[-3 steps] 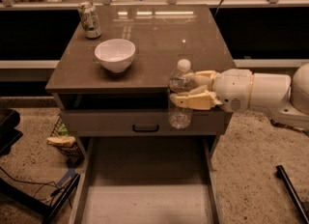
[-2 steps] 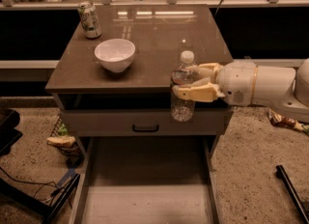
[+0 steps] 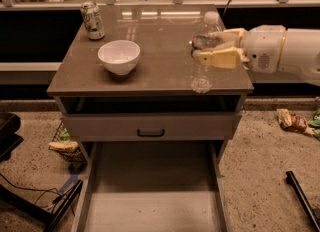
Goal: Pick water bottle from middle drawer and place on counter
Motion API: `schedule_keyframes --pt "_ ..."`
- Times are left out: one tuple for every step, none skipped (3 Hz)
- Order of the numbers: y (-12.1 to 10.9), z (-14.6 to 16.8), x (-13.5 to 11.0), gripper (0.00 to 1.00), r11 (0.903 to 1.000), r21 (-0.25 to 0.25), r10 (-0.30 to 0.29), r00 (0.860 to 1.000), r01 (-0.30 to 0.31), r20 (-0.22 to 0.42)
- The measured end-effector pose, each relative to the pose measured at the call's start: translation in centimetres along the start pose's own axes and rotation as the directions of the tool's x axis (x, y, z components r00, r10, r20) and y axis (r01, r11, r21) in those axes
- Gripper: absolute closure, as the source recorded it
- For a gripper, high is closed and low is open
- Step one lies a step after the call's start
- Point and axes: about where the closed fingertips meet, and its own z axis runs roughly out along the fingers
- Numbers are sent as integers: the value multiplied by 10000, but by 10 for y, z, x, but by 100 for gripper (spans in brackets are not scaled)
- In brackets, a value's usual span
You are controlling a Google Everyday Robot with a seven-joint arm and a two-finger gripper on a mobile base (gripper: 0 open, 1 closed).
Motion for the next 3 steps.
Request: schedule_keyframes --pt "-49 8 -13 100 9996 281 -85 10000 85 13" --pt "-100 29 -18 100 9984 552 -152 9999 156 -78" --pt "-99 30 -17 100 9985 532 -136 9999 141 -87"
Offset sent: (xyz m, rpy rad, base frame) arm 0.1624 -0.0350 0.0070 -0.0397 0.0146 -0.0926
